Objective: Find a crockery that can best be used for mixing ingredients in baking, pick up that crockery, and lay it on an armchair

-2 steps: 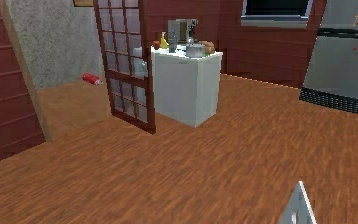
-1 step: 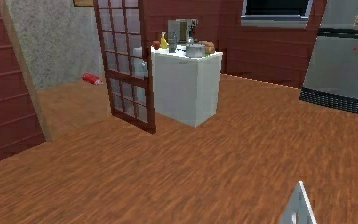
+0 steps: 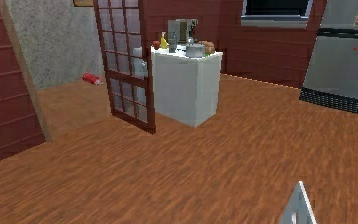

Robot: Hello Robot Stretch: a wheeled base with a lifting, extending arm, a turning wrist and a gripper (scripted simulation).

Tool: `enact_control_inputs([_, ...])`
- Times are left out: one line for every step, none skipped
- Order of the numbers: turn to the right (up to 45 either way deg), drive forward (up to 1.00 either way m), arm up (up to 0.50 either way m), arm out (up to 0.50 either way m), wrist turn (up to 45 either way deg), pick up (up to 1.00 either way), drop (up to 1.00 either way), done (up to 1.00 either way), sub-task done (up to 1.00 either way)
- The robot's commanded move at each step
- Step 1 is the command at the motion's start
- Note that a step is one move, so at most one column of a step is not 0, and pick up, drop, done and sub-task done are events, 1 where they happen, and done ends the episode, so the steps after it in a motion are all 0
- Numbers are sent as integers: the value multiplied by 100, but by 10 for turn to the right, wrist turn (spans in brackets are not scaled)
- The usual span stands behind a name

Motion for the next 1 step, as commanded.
enact_control_inputs([0,0,0,0,-450,0,0,0,0])
